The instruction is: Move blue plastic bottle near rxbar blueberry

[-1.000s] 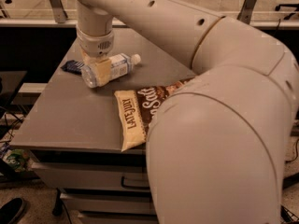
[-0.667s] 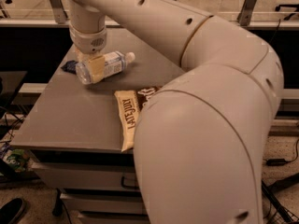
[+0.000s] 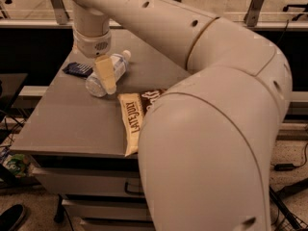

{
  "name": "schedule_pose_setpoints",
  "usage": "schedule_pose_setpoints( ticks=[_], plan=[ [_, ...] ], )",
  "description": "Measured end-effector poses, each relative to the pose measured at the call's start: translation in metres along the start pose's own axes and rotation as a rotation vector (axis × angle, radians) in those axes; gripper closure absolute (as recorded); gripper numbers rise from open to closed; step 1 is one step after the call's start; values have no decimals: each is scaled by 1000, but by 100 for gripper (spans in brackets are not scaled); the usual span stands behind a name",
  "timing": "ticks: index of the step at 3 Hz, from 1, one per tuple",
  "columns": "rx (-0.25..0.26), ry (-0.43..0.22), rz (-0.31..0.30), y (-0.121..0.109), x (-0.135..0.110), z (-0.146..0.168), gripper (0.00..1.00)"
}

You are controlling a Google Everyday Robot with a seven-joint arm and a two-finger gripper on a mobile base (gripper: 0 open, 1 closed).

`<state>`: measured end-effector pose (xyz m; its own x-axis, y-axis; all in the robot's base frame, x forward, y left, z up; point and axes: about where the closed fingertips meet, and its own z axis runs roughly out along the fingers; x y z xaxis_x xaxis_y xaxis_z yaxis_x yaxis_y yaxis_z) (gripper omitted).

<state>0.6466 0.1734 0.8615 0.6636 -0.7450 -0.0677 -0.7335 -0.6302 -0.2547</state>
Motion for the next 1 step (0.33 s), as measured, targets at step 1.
schedule_pose_setpoints(
  ticks=[1],
  plan=[
    [0, 0, 0, 0, 0, 0, 0]
  ],
)
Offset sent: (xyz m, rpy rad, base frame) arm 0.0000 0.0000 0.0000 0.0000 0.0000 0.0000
